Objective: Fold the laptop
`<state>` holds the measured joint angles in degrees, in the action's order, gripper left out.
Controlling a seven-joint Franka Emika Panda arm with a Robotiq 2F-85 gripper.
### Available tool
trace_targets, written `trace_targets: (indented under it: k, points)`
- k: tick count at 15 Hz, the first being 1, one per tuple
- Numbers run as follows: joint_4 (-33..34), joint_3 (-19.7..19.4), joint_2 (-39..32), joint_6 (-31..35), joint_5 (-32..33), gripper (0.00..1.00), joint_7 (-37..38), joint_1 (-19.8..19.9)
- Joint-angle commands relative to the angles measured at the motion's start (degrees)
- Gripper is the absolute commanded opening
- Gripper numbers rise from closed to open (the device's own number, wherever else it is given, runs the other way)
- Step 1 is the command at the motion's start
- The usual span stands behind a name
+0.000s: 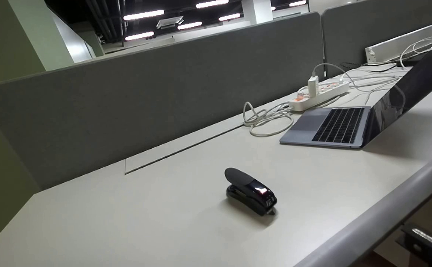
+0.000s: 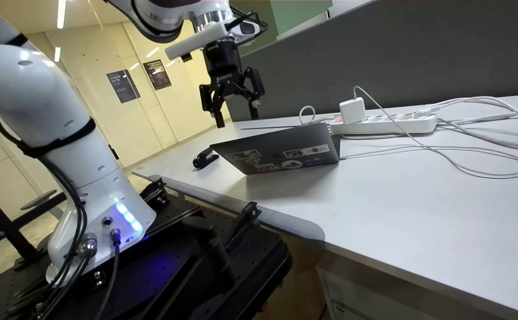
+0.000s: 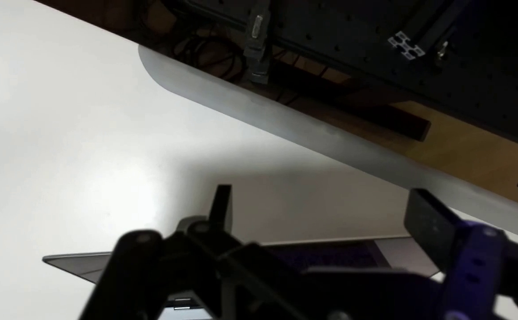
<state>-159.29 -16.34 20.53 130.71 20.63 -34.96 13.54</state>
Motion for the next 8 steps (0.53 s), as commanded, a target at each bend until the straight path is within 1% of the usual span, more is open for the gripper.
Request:
trace_targets:
  k: [1,5,8]
  points:
    - [0.02,-1.25,-3.75,5.89,2.71,1.0,0.02,1.49]
    - [0.0,-2.18,-9.24,14.34,1.73,1.0,-0.63,1.64]
    - [-0.01,-2.08,-13.19,20.98,0.96,1.0,-1.55,1.39]
